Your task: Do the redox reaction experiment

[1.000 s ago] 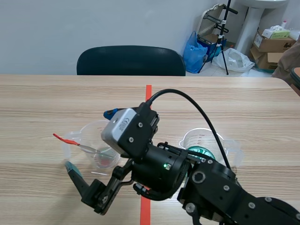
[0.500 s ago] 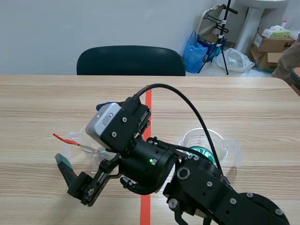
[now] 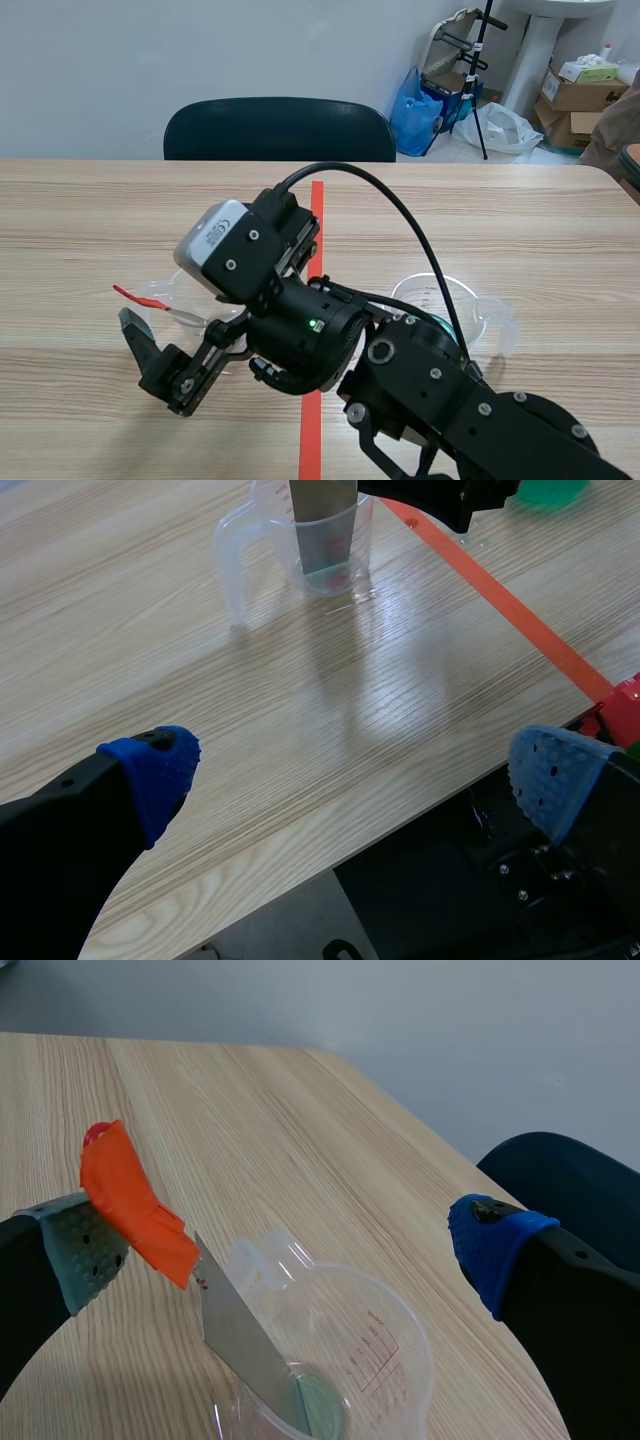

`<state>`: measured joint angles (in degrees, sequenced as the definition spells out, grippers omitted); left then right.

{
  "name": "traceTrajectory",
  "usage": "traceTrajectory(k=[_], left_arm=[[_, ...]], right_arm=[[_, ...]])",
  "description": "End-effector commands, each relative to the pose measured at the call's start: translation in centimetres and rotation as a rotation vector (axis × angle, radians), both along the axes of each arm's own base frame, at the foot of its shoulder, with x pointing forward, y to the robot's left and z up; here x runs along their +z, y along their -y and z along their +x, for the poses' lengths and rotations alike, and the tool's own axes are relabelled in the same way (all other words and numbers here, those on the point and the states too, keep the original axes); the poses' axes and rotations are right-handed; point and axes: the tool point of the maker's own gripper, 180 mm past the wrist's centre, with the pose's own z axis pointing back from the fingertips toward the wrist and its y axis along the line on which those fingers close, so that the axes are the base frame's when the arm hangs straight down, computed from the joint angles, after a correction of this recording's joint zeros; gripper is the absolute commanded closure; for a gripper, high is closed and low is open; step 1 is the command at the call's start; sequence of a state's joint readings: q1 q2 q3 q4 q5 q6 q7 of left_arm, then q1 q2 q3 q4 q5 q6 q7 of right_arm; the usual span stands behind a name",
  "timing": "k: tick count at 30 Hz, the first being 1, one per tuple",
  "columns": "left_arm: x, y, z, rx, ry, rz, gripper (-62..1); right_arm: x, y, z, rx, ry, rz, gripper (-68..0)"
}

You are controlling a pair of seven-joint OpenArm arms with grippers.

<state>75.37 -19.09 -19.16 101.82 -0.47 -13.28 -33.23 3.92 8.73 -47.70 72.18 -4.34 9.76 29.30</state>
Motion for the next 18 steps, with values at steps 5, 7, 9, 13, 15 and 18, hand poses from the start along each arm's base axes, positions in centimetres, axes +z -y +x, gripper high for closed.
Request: traceTrajectory(k=[5, 7, 9, 13, 15, 18], left_arm=[[0.63, 0.27, 0.38, 0.002, 0.025, -0.016, -62.3], [0.63, 0.27, 0.38, 0.002, 0.025, -0.016, -62.3], [0.64, 0.28, 0.38, 0.002, 0.025, -0.016, -62.3], [0.63, 0.27, 0.38, 0.002, 0.025, -0.016, -62.3], [0.63, 0.27, 0.38, 0.002, 0.025, -0.016, -62.3], [0.63, 0.27, 0.38, 0.002, 0.025, -0.016, -62.3]], right_arm=[[0.91, 0.03, 0.55, -0.017, 0.026, 0.027, -51.9], [0.88, 0.04, 0.54, -0.017, 0.026, 0.026, -41.7], [0.89, 0.04, 0.53, -0.016, 0.026, 0.027, -33.4], [1.08, 0.03, 0.46, -0.013, 0.031, 0.036, -25.4], [1.13, 0.03, 0.44, -0.012, 0.033, 0.039, -18.9], [1.11, 0.04, 0.45, -0.012, 0.033, 0.038, -10.8]])
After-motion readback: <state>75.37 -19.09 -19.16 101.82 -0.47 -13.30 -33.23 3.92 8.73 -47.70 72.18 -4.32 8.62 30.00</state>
